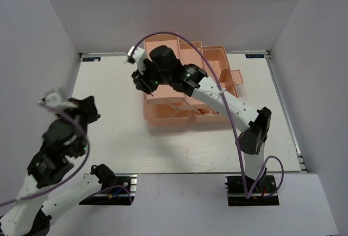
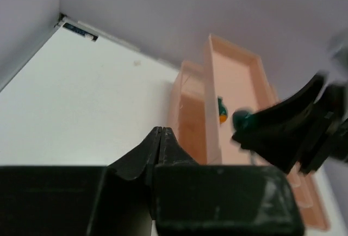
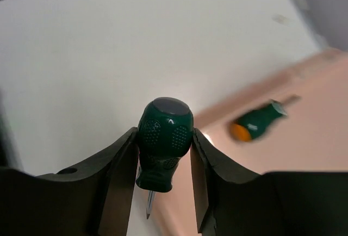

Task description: Sort the tools into containers

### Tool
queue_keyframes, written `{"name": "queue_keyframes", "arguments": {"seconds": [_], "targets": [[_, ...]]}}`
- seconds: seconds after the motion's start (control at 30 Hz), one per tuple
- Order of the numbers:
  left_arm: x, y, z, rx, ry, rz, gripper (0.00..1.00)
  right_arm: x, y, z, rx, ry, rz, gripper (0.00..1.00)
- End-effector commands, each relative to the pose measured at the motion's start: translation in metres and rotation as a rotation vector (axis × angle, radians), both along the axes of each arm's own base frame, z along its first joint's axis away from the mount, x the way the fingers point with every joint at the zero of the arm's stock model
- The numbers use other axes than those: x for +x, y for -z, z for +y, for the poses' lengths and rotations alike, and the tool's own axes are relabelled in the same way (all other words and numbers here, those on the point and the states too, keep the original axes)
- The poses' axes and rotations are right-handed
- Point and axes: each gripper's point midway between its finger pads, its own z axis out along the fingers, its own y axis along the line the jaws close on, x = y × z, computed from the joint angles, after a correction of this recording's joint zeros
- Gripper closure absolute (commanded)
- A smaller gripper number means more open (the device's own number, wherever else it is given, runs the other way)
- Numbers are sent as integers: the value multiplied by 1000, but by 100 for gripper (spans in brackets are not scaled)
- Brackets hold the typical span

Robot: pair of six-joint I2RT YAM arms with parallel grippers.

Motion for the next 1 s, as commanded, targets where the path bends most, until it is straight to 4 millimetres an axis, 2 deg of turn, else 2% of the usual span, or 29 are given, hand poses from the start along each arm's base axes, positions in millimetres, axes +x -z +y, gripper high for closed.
{"name": "queue_keyframes", "arguments": {"seconds": [0.0, 0.03, 0.07, 0.13, 0.17, 0.2, 0.27, 0.3, 0.33, 0.37, 0.4, 0.43, 0.47, 0.5, 0.53, 0.57, 0.6, 0.63, 0.67, 0.7, 0.73, 0.77, 0.8, 0.83, 0.87, 0.9, 0.93, 0.97], "targets": [[33, 57, -50, 148, 92, 245, 88, 77, -41, -44, 17, 360, -231, 100], [37, 71, -60, 157, 112, 299, 88, 97, -39, -60, 0, 415, -245, 100], [42, 81, -75, 161, 157, 339, 84, 105, -26, -68, -40, 436, -255, 100], [54, 119, -101, 204, 225, 448, 69, 124, -10, -86, -91, 478, -257, 100], [57, 130, -107, 217, 238, 474, 55, 127, -4, -89, -112, 482, -254, 100], [58, 145, -112, 217, 251, 503, 51, 127, 4, -87, -122, 463, -235, 100], [60, 160, -124, 212, 295, 521, 38, 133, 16, -97, -145, 447, -208, 99], [61, 163, -127, 209, 307, 522, 27, 136, 22, -101, -157, 438, -195, 91], [60, 170, -132, 199, 326, 536, 24, 130, 21, -94, -136, 375, -171, 60], [61, 168, -135, 190, 339, 528, 20, 129, 26, -97, -151, 363, -151, 43], [58, 179, -136, 189, 343, 553, 19, 126, 23, -98, -145, 349, -147, 33], [58, 186, -138, 197, 351, 572, 20, 120, 26, -95, -136, 314, -127, 26], [58, 190, -135, 189, 338, 583, 26, 113, 15, -95, -104, 289, -128, 17], [57, 199, -135, 184, 334, 595, 33, 115, 5, -94, -61, 280, -148, 16], [57, 204, -137, 183, 343, 600, 53, 107, 4, -98, -47, 259, -137, 12], [54, 211, -135, 187, 343, 607, 61, 100, -11, -98, -6, 222, -146, 10], [54, 211, -134, 166, 342, 598, 67, 88, -12, -104, -20, 192, -117, 10], [53, 216, -133, 161, 338, 608, 71, 86, -25, -105, 3, 169, -120, 10], [50, 219, -130, 150, 336, 605, 71, 59, -34, -96, 49, -13, -113, 12], [48, 220, -130, 127, 330, 604, 69, 47, -28, -100, 40, -98, -80, 16], [46, 221, -129, 115, 328, 602, 54, 18, -32, -101, 82, -250, -19, 19], [41, 228, -125, 112, 323, 615, 44, -11, -34, -101, 123, -450, -37, 24], [41, 227, -123, 84, 306, 603, 38, -24, -37, -106, 145, -524, -34, 40], [36, 222, -117, 75, 301, 582, 30, -42, -37, -108, 188, -633, -38, 46], [33, 225, -114, 65, 297, 585, 28, -53, -34, -115, 191, -707, -73, 51], [31, 222, -112, 59, 299, 576, 28, -67, -41, -115, 272, -814, -117, 53], [26, 220, -107, 52, 287, 571, 28, -81, -32, -123, 245, -824, -36, 54], [25, 219, -103, 53, 278, 567, 28, -86, -28, -125, 240, -865, -86, 54]]}}
